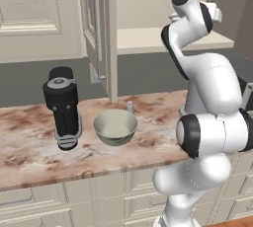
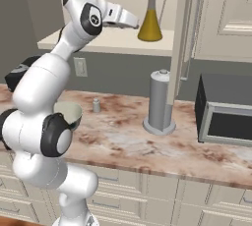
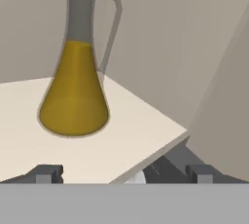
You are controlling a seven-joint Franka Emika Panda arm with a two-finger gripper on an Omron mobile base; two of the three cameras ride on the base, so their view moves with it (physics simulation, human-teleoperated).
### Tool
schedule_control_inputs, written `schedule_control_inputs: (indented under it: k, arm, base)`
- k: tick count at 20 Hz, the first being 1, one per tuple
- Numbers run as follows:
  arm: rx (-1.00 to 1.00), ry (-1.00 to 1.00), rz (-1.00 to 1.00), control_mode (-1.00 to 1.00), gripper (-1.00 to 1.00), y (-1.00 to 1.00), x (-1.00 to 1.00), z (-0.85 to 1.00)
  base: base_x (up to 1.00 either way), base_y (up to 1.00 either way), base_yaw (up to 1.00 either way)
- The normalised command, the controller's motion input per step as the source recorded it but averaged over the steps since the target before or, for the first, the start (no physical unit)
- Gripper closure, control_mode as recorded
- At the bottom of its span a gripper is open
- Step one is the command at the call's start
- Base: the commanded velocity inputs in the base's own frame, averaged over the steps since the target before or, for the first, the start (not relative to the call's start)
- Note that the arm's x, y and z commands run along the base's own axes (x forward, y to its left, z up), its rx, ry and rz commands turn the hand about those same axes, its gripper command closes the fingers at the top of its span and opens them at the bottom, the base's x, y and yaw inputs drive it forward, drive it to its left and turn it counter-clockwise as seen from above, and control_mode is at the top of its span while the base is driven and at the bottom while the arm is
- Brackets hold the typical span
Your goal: Retrieve the bottle and the shaker from the cabinet and place them next to the mixing bowl on the counter. Then add garlic from the fridge to the mixing bowl.
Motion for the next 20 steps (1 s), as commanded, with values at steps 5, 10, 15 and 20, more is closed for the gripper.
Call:
schedule_control_inputs:
  k: [5,10,15,20]
  arm:
    - [-0.14,-0.11,0.03,-1.0,-1.0,-0.04,0.04,0.1]
    - [-0.03,-0.15,0.0,-1.0,-1.0,-0.04,0.0,-0.16]
    - [0.0,-0.01,0.0,-1.0,-1.0,-0.14,0.09,-0.05]
    - [0.03,0.14,0.0,-1.0,-1.0,-0.23,0.36,0.06]
  base:
    - [0.0,0.0,0.0]
    - [0.0,0.0,0.0]
    - [0.0,0.0,0.0]
    - [0.0,0.0,0.0]
